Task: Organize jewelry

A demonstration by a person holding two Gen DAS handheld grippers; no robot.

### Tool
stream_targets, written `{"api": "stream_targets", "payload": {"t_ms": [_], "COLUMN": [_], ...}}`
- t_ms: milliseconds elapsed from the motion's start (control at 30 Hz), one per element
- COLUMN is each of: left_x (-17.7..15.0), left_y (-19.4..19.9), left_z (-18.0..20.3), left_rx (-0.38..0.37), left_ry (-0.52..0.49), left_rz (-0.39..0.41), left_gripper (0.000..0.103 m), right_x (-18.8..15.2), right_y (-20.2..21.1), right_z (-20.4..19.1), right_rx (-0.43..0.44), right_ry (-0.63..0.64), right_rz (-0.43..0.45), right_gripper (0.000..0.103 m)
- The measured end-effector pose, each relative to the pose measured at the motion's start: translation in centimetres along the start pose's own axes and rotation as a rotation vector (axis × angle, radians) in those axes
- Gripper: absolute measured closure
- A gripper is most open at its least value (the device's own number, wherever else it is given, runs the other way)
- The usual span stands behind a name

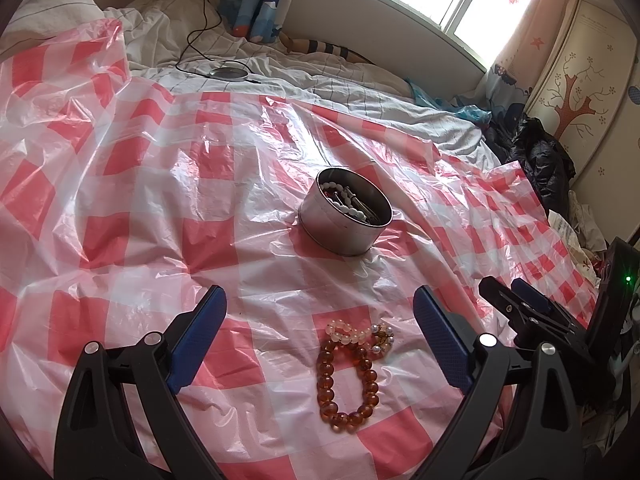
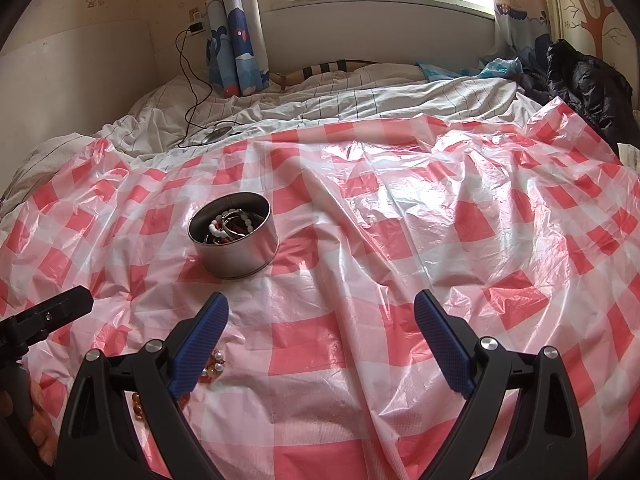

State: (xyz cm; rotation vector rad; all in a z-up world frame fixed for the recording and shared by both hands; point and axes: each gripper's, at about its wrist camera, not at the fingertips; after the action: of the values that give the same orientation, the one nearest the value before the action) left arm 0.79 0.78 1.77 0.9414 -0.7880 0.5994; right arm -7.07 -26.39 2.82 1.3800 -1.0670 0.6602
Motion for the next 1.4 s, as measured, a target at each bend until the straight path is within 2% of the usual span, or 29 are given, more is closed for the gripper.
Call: {"api": "stream_targets", "payload": {"t_ms": [833, 1233, 1400], "left_x": [0.0, -0.7, -0.3], "left_y": [-0.1, -0.8, -0.8], "left_z": [0.0, -0.2, -1.6], "left_rx": [0.003, 0.023, 0.042], "left_ry": [-0.001, -0.016, 0.008], "left_rz": [-0.005, -0.037, -0.041], "left_gripper": [0.013, 0.012, 0.012], "right_x": [0.0, -0.4, -0.2], "right_y": [0.0, 0.2, 0.0], "right_z": [0.1, -0.3, -0.1], "right_rx": [0.002, 0.015, 0.036], "right_ry": [-0.002, -0.013, -0.028], "right_rz": [-0.002, -0.007, -0.017], "right_gripper": [0.012, 0.011, 0.01]}}
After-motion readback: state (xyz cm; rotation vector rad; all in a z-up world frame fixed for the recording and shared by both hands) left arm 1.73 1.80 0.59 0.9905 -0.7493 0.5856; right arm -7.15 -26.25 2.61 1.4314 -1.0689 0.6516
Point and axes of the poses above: each gripper's, at about its wrist camera, not at the fingertips, and y roughly against the way its jaws point, z to its right, x to its top, and after that the axes turned 15 degrees about z, right-handed
